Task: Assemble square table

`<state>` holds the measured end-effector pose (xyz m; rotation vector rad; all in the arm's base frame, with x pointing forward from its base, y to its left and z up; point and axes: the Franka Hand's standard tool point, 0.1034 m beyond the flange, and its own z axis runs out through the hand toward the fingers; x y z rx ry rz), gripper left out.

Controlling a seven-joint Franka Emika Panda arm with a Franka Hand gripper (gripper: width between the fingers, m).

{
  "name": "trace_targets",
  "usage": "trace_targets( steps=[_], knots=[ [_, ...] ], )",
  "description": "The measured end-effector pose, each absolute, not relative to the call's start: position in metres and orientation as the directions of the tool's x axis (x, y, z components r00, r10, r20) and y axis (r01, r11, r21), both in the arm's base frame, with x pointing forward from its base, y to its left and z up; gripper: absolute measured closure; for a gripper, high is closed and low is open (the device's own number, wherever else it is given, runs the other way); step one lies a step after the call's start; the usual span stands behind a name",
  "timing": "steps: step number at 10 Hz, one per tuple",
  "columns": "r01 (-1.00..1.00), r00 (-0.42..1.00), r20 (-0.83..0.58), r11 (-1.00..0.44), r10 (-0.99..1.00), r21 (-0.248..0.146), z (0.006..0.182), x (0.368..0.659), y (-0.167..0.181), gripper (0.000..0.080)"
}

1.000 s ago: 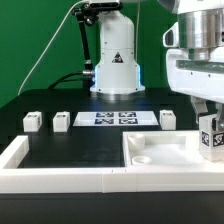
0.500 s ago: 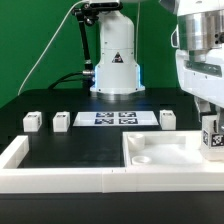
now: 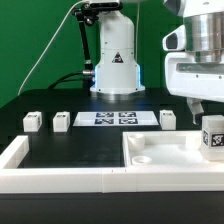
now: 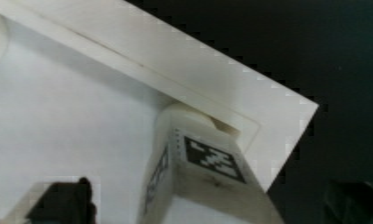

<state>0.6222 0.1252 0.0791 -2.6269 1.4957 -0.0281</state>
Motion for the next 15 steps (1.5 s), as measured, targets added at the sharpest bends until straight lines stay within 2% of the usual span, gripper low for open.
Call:
trace_targets(
  steps=[1, 4, 7, 10, 11, 12, 15],
  knots=[
    [-0.769, 0.635, -0.022, -0.629, -0.772, -0.12, 0.0791, 0.6229, 0.1251, 0.0151],
    [-0.5, 0.863, 0.021, -0.858, -0.506, -0.117, 0.0782, 0.6228, 0.124, 0.0151],
    [-0.26, 0.963, 0.046, -0.96, -0.266, -0.105, 0.0751, 0.6216, 0.1232, 0.0151],
    [-0.126, 0.989, 0.061, -0.987, -0.133, -0.098, 0.0753, 0.622, 0.1225, 0.0161],
    [-0.135, 0.988, 0.06, -0.986, -0.141, -0.098, 0.0751, 0.6219, 0.1225, 0.0346],
    [-0.135, 0.988, 0.06, -0.986, -0.141, -0.098, 0.0751, 0.6219, 0.1223, 0.0482],
    [-0.168, 0.983, 0.056, -0.981, -0.174, -0.096, 0.0743, 0.622, 0.1183, 0.0505]
  ],
)
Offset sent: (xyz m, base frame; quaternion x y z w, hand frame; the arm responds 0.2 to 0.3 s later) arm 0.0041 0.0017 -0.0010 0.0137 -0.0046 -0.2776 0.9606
